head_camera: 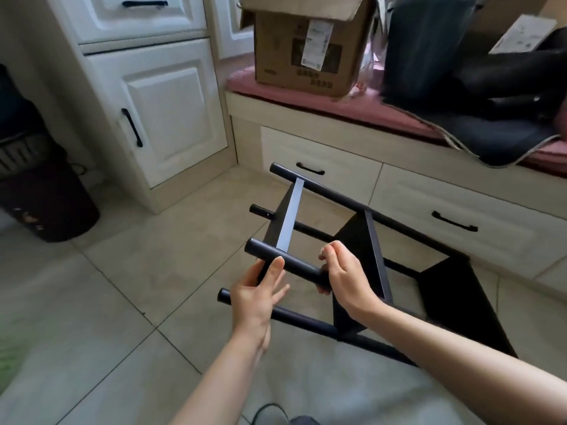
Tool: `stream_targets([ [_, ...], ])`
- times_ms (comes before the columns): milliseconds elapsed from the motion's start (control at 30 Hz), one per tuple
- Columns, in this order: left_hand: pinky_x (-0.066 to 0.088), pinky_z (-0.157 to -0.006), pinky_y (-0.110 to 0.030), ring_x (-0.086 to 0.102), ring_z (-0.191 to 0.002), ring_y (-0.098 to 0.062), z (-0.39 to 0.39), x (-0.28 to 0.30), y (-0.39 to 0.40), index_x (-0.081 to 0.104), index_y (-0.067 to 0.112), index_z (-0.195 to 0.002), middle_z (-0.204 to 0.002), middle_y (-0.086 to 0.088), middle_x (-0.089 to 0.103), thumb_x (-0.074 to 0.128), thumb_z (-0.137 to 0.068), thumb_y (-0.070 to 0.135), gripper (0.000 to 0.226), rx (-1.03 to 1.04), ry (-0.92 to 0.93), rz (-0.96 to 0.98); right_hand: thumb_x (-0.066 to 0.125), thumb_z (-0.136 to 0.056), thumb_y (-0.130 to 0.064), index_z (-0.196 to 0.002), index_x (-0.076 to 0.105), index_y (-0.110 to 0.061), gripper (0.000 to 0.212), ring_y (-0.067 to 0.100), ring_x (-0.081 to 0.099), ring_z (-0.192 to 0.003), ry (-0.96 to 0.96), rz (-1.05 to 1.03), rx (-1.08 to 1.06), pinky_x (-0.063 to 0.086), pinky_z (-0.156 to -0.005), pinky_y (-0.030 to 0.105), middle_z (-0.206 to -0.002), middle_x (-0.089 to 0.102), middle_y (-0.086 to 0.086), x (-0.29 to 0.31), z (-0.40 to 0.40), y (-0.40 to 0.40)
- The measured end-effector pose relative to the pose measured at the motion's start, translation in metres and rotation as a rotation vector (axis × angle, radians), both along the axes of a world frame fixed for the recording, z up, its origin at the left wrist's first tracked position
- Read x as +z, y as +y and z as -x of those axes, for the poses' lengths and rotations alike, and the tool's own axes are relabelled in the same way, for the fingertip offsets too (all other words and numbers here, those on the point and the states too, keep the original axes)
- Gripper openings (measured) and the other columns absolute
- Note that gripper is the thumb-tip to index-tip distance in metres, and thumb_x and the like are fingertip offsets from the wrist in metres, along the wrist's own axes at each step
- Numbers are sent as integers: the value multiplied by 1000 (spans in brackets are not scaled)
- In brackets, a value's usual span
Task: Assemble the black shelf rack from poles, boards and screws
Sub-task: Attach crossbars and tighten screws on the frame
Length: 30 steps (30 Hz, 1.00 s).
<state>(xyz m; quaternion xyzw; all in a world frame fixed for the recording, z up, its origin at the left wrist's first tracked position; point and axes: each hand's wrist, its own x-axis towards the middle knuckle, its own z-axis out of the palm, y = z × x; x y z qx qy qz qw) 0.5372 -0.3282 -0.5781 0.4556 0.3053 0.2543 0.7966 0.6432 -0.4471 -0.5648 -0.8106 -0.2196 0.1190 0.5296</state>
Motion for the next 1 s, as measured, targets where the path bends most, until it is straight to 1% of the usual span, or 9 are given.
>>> stream_targets([
  [167, 63, -75, -43, 74, -99, -29, 9, -40, 12, 74, 10, -104, -102, -3, 78, 82, -62, 39, 52, -33, 88, 71, 36, -105, -33, -85, 49, -25, 25, 21, 64, -54, -33, 122, 56, 56, -62, 51, -61, 63, 7, -38, -3, 8],
  [333, 61, -60, -32, 76, -92, -30, 22, -74, 19, 72, 9, -105, -98, -7, 78, 81, -63, 36, 51, -78, 220, 61, 34, -105, -35, -83, 44, -30, 25, 9, 62, -52, -97, 255, 133, 55, -59, 33, -59, 62, 0, -72, -2, 7],
  [433, 63, -63, -36, 76, -87, -32, 30, -88, 27, 72, 6, -102, -94, -12, 78, 81, -64, 34, 48, -128, 296, 46, 31, -106, -37, -84, 42, -33, 25, 8, 62, -54, -119, 308, 181, 52, -59, 28, -59, 63, -1, -85, 0, 6],
  [633, 58, -57, -26, 76, -76, -36, 42, -105, 44, 69, -3, -97, -94, -28, 73, 82, -75, 14, 31, -176, 395, 13, 30, -106, -36, -90, 42, -31, 21, 12, 65, -61, -82, 390, 263, 57, -67, 36, -66, 65, 1, -101, 7, 7],
  [733, 59, -61, -26, 76, -80, -31, 46, -110, 51, 68, 12, -110, -97, -15, 76, 86, -72, 13, 42, -181, 441, -89, 31, -106, -36, -92, 44, -28, 20, 12, 66, -62, -59, 393, 278, 58, -70, 40, -67, 65, 2, -110, 9, 7],
  [833, 61, -81, -38, 75, -93, -26, 49, -114, 59, 55, 29, -124, -111, -1, 72, 89, -71, 21, 63, -213, 525, -267, 32, -105, -37, -90, 43, -29, 21, 11, 65, -61, -64, 399, 289, 57, -71, 42, -65, 65, 0, -117, 9, 8],
  [900, 60, -79, -28, 74, -92, -18, 48, -113, 65, 52, 32, -124, -113, 8, 70, 90, -70, 21, 68, -254, 523, -344, 32, -105, -37, -88, 41, -31, 20, 12, 65, -61, -68, 413, 301, 57, -69, 42, -66, 65, 0, -119, 8, 8],
  [967, 55, -70, -12, 72, -88, -3, 45, -113, 71, 56, 36, -115, -106, 12, 72, 91, -68, 20, 61, -329, 534, -448, 33, -105, -37, -86, 40, -32, 20, 12, 66, -62, -51, 425, 318, 57, -68, 41, -67, 65, 1, -122, 8, 6],
  [1000, 53, -72, -10, 70, -88, 1, 43, -113, 73, 59, 38, -110, -101, 13, 73, 92, -67, 22, 57, -380, 566, -522, 34, -105, -37, -87, 40, -32, 20, 12, 66, -62, -38, 431, 327, 58, -68, 41, -68, 66, 1, -123, 8, 4],
])
